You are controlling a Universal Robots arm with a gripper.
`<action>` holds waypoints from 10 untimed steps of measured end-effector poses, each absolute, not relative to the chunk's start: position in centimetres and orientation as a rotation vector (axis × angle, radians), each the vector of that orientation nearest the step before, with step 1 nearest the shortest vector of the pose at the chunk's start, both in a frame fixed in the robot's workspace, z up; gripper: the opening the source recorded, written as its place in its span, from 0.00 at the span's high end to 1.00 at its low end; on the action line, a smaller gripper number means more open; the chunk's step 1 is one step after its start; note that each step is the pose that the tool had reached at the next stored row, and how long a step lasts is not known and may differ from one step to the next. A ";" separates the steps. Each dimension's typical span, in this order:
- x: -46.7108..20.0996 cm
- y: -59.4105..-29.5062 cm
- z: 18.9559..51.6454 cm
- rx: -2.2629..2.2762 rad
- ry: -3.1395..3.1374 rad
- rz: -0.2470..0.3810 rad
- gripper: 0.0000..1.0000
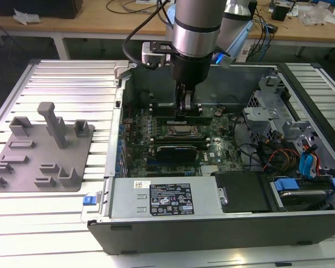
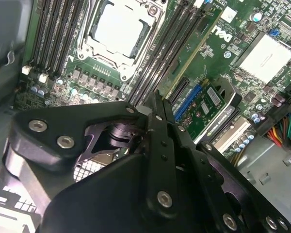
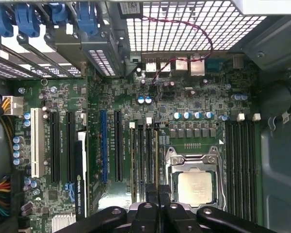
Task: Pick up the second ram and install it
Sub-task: 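Insert the second ram into the second slot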
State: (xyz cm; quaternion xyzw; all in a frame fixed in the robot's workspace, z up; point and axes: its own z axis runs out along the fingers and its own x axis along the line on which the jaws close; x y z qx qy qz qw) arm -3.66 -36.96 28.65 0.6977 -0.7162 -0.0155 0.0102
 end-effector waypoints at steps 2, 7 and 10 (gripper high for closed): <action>-3.7 -37.0 28.0 2.178 -2.236 -0.048 0.91; -3.7 -37.0 27.7 2.178 -2.235 -0.048 0.91; -3.7 -37.0 27.5 2.178 -2.236 -0.048 0.91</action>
